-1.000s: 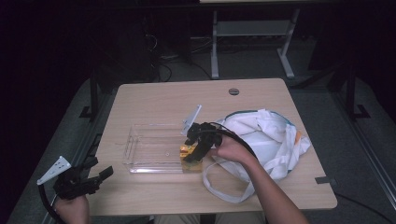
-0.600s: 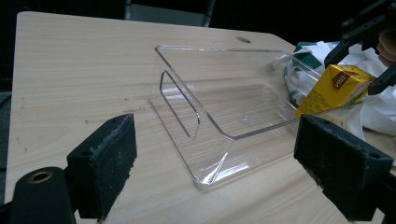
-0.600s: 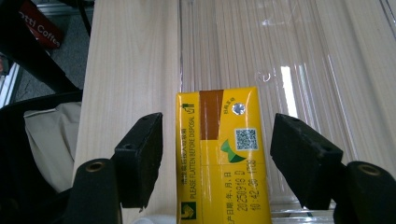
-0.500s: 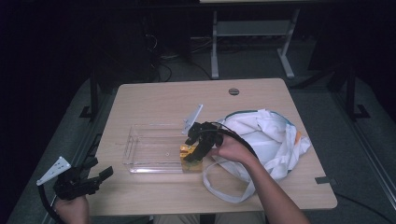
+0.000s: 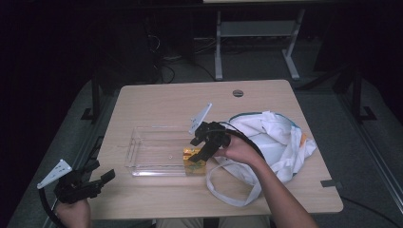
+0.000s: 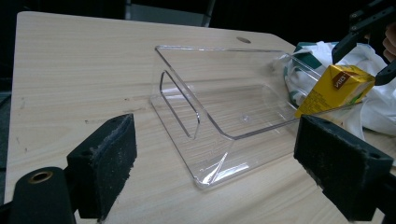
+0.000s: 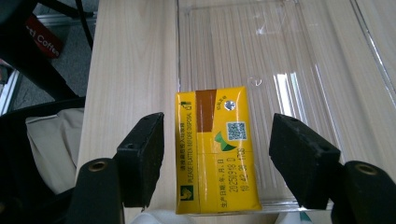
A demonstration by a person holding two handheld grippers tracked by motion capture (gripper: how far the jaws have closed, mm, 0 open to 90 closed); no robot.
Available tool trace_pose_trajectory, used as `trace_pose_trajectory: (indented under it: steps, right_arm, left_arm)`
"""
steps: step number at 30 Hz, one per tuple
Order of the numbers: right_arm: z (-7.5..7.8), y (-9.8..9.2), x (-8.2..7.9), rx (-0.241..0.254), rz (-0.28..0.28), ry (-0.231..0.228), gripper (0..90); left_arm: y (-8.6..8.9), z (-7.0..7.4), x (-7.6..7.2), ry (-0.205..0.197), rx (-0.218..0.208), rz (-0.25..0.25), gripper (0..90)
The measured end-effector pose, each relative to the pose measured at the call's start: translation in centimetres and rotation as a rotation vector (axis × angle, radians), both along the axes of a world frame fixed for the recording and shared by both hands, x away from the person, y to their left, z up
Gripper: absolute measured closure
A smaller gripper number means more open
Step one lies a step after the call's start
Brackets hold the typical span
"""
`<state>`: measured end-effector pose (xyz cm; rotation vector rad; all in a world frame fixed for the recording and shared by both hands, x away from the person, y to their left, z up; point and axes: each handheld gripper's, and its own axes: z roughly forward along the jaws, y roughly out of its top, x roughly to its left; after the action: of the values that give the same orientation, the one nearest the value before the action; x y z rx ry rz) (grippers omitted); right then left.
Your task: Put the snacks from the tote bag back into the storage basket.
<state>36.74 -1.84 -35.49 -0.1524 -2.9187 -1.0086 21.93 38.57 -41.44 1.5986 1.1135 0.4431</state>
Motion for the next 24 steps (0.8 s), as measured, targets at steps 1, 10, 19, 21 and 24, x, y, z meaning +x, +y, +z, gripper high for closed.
trace_pose_trajectory:
  steps: [1, 10, 19, 21, 24]
  right_arm:
    - [0.1, -0.1, 0.0, 0.000, -0.001, 0.002, 35.1]
    - [0.6, -0.5, 0.0, 0.005, -0.005, -0.004, 35.1]
    - [0.9, -1.1, 0.0, 0.012, -0.018, -0.007, 35.1]
    - [1.0, -1.1, 0.0, 0.014, -0.017, -0.009, 35.1]
    - [1.1, -1.3, 0.0, 0.016, -0.020, -0.010, 35.0]
  left_arm:
    - [0.0, 0.0, 0.0, -0.001, -0.001, 0.000, 12.7]
    - [0.0, 0.0, 0.0, 0.000, -0.003, 0.000, 12.7]
    - [0.0, 0.0, 0.0, -0.001, 0.000, 0.002, 12.7]
    - [0.0, 0.0, 0.0, -0.001, 0.001, 0.002, 12.7]
    - [0.0, 0.0, 0.0, 0.000, -0.001, 0.001, 12.7]
